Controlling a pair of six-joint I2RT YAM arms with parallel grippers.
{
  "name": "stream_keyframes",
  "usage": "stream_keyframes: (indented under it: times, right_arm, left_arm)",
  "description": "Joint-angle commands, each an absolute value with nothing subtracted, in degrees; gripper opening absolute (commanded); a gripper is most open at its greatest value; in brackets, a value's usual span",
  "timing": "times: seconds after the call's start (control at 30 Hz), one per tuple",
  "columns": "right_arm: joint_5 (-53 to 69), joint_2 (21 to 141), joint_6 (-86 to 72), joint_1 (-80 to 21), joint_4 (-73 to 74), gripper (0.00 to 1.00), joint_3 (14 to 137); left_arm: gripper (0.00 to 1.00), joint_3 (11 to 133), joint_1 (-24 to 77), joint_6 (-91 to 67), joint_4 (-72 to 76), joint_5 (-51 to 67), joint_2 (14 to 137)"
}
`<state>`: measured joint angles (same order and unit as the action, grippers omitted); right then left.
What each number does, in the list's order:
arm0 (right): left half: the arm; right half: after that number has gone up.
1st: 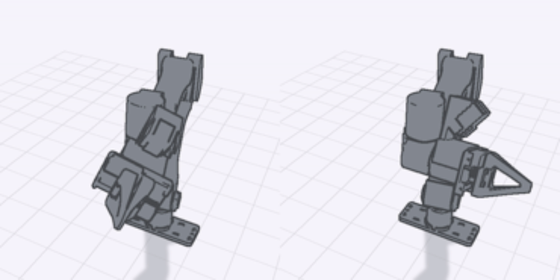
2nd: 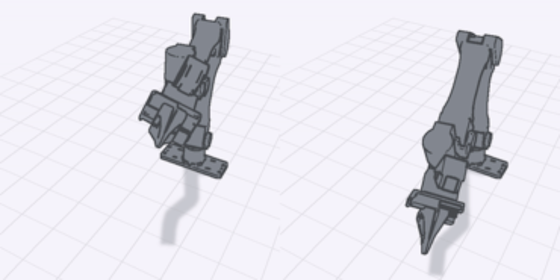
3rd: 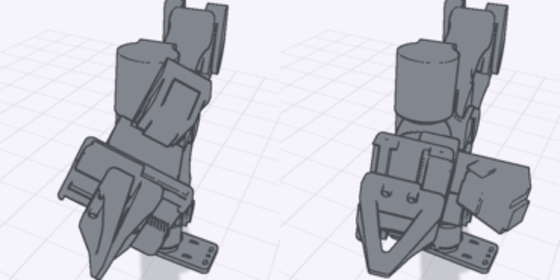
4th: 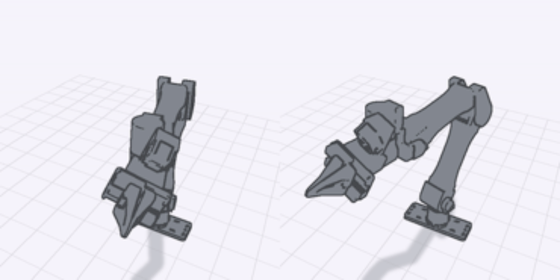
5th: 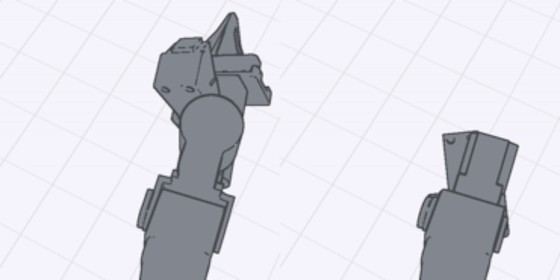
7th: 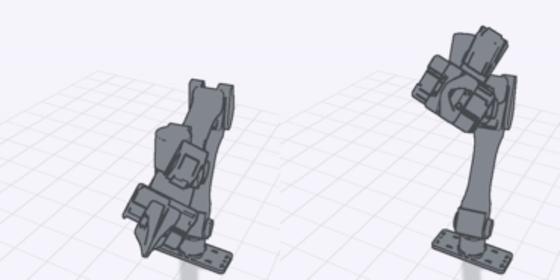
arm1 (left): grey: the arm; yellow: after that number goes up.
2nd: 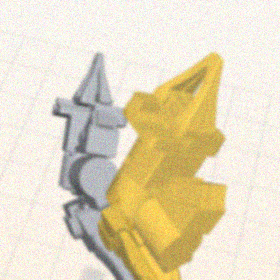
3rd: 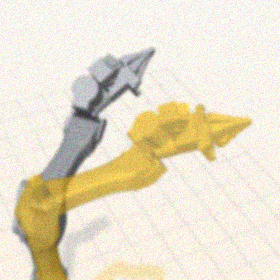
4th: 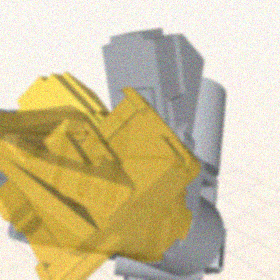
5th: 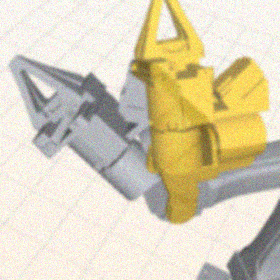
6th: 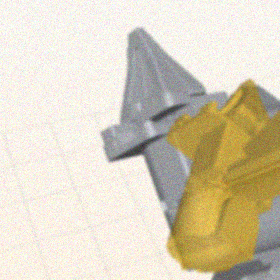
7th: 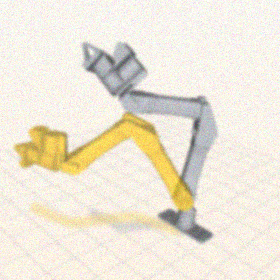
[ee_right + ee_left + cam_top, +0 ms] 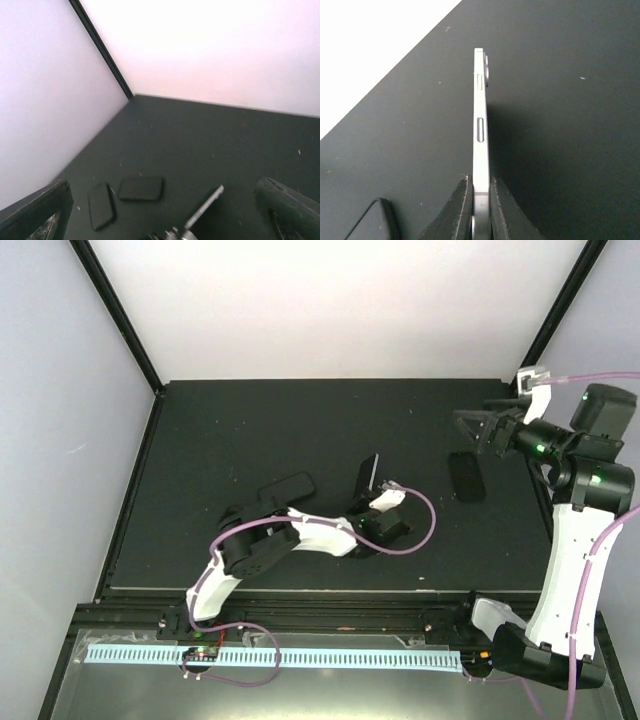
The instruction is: Take the phone out of the phone case
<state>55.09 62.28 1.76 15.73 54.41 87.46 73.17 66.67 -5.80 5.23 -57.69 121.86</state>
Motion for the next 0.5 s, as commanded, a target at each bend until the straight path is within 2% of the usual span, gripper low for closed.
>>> stream_keyframes:
  times: [0.0,0.23,0.3,0.4,0.47]
  right_arm:
    - [57.4,63.3,-13.1,15.5,50.9,1.00,95.1]
    - [63.0,66.4,-17.9,15.5,49.6,1.00,98.7]
    - [65.6,67.3,-18.9,15.4,49.6,1.00,99.2]
    - [66.9,67.0,-19.9,15.5,48.6,1.00,99.3]
    - [67.8,65.9,-22.1,15.5,46.2,1.00,98.0]
  left_arm:
    - [0.02,84.5,65.5,-8.4,-9.8,-63.7,128.6]
    - [0.04,94.8,63.4,-14.6,-23.0,-63.0,135.3]
    - [0.13,94.6,63.0,-16.0,-23.8,-61.8,135.1]
    - [0.40,93.0,62.7,-16.6,-22.7,-60.6,134.1]
    - [0.48,92.3,62.8,-16.6,-22.0,-60.0,133.8]
